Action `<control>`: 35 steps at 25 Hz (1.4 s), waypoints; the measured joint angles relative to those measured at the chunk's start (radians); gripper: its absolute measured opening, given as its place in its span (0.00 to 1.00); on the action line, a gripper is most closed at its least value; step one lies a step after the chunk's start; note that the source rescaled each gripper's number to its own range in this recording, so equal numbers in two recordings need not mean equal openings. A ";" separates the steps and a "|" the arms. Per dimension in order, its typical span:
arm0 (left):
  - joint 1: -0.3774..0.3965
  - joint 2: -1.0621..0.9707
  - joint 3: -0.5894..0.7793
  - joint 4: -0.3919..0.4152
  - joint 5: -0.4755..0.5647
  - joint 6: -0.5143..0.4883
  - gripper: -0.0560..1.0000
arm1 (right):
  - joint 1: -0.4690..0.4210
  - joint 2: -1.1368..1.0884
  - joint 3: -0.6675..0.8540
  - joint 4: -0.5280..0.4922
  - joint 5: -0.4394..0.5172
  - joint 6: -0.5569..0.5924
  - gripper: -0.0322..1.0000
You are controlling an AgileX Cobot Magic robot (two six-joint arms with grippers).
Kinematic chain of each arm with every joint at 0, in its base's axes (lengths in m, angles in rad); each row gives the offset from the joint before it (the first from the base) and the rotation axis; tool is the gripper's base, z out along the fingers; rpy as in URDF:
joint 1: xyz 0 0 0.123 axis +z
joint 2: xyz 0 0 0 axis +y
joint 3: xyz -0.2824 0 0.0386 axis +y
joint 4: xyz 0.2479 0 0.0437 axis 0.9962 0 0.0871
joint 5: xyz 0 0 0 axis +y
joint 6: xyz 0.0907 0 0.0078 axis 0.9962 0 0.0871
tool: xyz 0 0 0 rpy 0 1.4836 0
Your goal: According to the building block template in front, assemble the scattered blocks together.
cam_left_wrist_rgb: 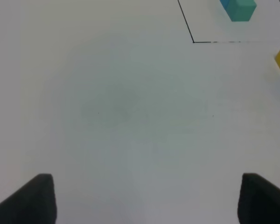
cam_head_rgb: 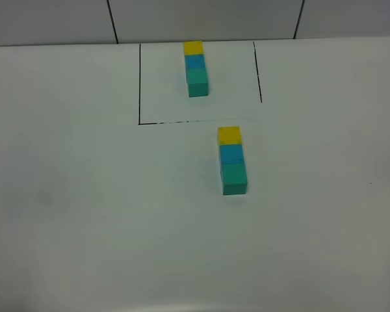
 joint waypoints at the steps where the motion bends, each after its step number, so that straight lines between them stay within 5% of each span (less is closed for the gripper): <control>1: 0.000 0.000 0.000 0.000 0.000 0.000 0.68 | 0.000 0.000 0.000 0.000 0.000 0.000 0.79; 35: 0.000 0.000 0.000 0.000 0.000 0.000 0.68 | -0.003 0.000 0.000 0.049 0.000 -0.106 0.79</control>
